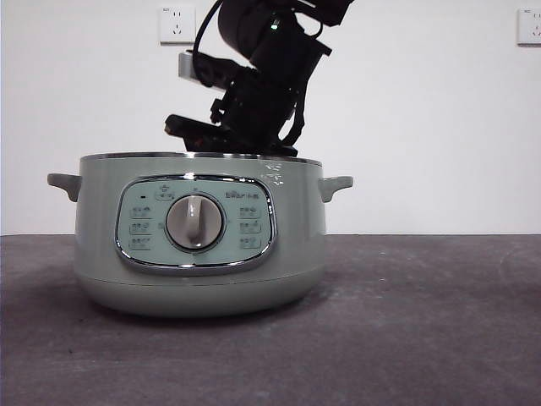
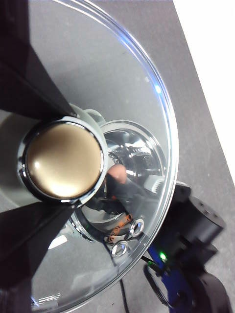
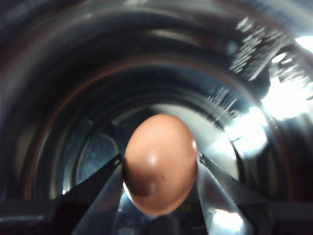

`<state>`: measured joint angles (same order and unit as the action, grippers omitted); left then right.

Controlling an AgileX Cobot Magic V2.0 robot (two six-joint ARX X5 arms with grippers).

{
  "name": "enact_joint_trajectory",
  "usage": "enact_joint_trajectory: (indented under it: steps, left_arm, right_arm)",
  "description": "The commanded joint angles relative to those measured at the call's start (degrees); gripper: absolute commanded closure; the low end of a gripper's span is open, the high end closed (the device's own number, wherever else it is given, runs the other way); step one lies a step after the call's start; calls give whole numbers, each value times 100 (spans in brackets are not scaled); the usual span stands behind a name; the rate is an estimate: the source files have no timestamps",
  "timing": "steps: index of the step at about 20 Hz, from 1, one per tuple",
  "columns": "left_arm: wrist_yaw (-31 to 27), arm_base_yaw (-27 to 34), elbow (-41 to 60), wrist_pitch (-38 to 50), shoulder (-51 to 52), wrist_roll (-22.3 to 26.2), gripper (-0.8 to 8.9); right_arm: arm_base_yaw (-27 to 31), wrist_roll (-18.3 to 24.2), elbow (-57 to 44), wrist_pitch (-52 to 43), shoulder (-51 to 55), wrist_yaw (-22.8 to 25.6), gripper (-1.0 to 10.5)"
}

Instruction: Pick up the egg,open the lid,put the egg in the pot,close the lid

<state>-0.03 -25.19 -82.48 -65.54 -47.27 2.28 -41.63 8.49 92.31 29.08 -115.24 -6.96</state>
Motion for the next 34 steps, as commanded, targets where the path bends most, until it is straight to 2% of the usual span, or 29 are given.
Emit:
enact_joint_trajectory:
  steps: [1, 8, 9, 11, 12, 14, 17, 19, 21, 23, 28, 30, 34]
  left_arm:
    - [4, 13, -105, 249, 59, -61, 821]
    - [11, 13, -105, 247, 59, -59, 821]
    - [11, 13, -105, 247, 59, -59, 822]
    - [13, 13, -105, 249, 59, -57, 821]
    - [13, 13, -105, 249, 35, -55, 821]
    - [15, 13, -105, 273, -37, -55, 821]
    - [48, 13, -105, 472, -243, -4, 822]
    - [63, 13, -105, 592, -535, 74, 822]
    - [503, 11, -105, 903, -960, 74, 822]
    - [636, 2, -105, 1279, -1445, 79, 822]
    - [737, 0, -105, 1803, -2555, 98, 822]
    - [964, 2, -105, 1985, -2918, 96, 822]
    - [949, -59, -105, 2319, -3375, 94, 822]
  right_arm:
    - [-31, 144, 20, -35, -105, 61, 959]
    - [-50, 166, 20, 254, -363, 138, 954]
    - [-50, 164, 20, 267, -363, 136, 901]
    - [-50, 140, 22, 267, -348, 140, 611]
    - [-50, 138, 22, 267, -273, 186, 506]
    - [-50, 129, 24, 240, 4, 627, 497]
    - [0, 90, 24, 457, 787, 938, 497]
    - [7, -138, 24, 669, 1550, 1582, 498]
    - [42, -328, 24, 925, 2481, 2079, 501]
    - [44, -376, 24, 1071, 3289, 2096, 501]
    - [44, -398, 24, 1266, 4562, 2094, 501]
    - [44, -400, 24, 1355, 4868, 2096, 501]
    - [44, -400, 24, 1539, 5233, 2090, 501]
